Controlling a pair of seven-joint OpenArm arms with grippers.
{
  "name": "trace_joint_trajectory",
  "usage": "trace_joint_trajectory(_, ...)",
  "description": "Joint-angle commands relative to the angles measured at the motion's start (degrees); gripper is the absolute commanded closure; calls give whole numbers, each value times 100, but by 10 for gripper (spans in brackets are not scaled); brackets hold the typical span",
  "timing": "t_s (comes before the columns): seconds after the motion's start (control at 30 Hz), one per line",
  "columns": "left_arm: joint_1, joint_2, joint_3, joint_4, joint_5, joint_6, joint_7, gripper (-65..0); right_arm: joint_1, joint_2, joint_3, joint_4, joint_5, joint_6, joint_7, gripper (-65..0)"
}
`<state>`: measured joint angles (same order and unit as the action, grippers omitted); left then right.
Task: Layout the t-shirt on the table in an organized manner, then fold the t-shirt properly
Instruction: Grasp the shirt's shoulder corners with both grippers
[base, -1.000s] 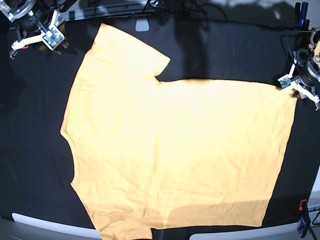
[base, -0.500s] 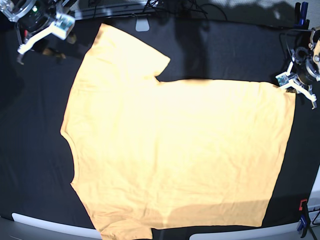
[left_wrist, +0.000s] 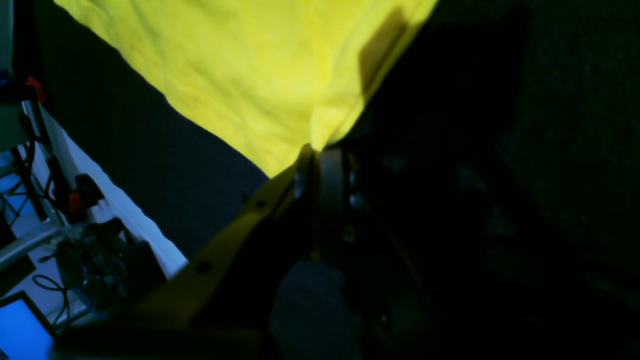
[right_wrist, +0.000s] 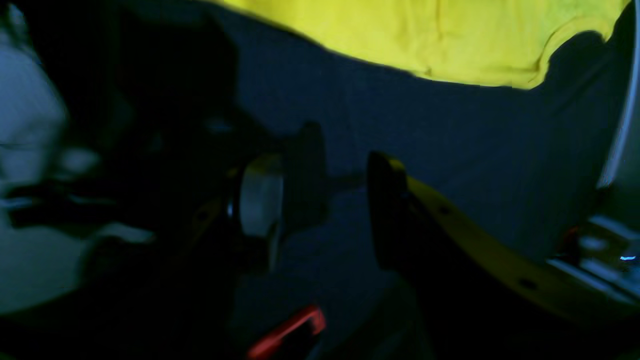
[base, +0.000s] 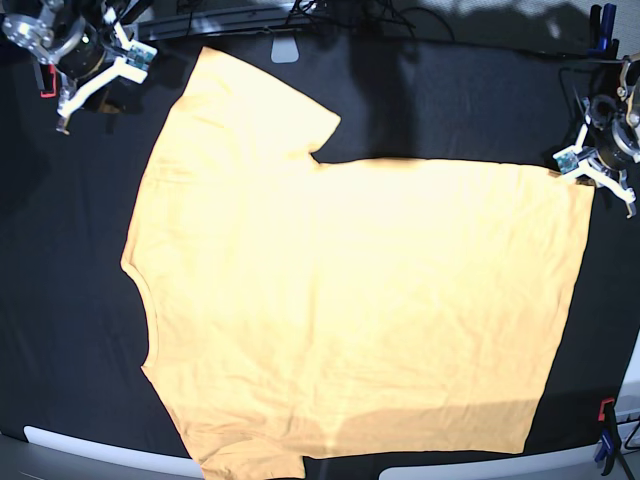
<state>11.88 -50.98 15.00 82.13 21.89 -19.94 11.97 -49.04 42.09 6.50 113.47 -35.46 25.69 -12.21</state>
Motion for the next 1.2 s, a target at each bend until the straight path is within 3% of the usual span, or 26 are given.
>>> trace_joint_trajectory(0.0,-35,-127,-48,46,13,39,-7,0,105,136,-146,31,-85,-219,59,-274)
trace_joint_trajectory(0.17,-35,-127,-48,46,13,39,0,0,841,321,-1067,-94,-243,-339,-227,-273)
trace_joint_trajectory(0.3,-35,-129,-48,46,15,39,42,0,1178,494,-1635,-236,-876,-337,-282,-273)
trace_joint_trajectory(0.53,-35,-125,-48,46,13,39,42,0,1217,826,-2059,-348,-1235,-313,-621,-273)
trace_joint_trajectory(0.8,-35,-125,-48,46,13,39,44,0,1303,588,-2081,-354,-1237,-280,162,-273)
trace_joint_trajectory(0.9,-35,-127,-48,46,15,39,42,0,1534,420,-2109,-356,-1237,-87,181,-273)
trace_joint_trajectory(1.17,-35,-127,-50,46,15,39,170,0,2050,280,-2588,-553,-1237,-76,63,-273)
